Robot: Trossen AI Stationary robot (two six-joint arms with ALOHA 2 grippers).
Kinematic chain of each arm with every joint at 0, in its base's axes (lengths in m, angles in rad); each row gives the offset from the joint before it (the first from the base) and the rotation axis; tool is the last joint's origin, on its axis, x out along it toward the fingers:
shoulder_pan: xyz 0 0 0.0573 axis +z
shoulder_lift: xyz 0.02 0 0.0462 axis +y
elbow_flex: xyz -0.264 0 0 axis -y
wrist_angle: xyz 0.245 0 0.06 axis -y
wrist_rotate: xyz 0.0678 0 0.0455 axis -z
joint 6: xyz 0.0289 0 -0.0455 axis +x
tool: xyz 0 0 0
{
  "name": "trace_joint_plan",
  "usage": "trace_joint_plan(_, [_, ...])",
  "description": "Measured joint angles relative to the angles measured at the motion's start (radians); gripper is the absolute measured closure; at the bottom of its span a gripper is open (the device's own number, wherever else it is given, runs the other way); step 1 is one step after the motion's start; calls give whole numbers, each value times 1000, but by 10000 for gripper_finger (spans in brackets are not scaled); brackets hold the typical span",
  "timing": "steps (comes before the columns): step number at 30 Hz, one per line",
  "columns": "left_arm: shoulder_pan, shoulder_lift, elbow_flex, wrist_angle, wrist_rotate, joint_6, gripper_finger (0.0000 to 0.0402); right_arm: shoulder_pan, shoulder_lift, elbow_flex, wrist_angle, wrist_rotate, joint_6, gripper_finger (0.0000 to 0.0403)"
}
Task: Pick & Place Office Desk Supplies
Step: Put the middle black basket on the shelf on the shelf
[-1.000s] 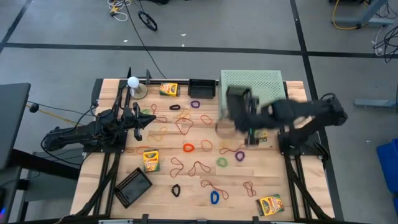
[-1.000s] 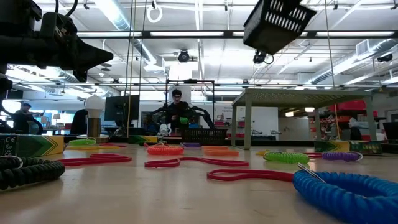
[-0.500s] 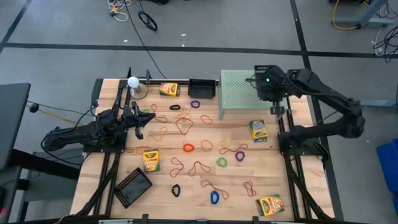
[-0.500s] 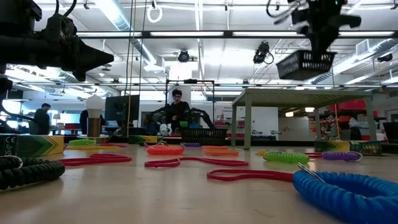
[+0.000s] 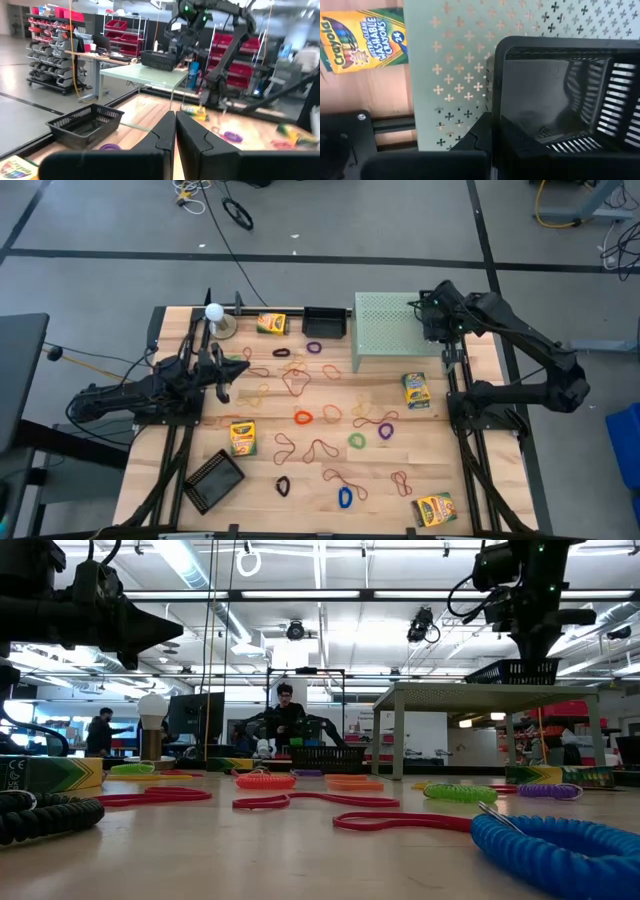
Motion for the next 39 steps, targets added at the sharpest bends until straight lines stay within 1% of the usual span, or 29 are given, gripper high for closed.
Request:
trace_joint_plan(9, [0,0,0,10,0,-118,381,-53,0,-3,-2,-2,3,394])
trace_joint_plan(16, [0,0,0,10,0,-126,381,-68,0,-3,-3,-10,-2,394])
trace_joint_plan(20, [0,0,0,10,-5,-183,381,-70,2,-3,-3,-10,-8,392])
trace_joint_plan(25, [1,0,0,10,-60,-272,381,-70,3,-3,-3,-11,-7,368])
trace_joint_plan(28, [1,0,0,10,-95,-295,381,-70,3,-4,-4,-11,20,348])
trace_joint_plan(31, [1,0,0,10,-99,-295,381,-70,2,-4,-6,-4,69,330])
trace_joint_plan(34, [1,0,0,10,-99,-316,381,-59,-7,-3,-8,27,125,316])
trace_joint_plan(39, [1,0,0,11,-98,-377,381,-15,-61,20,-21,61,192,304])
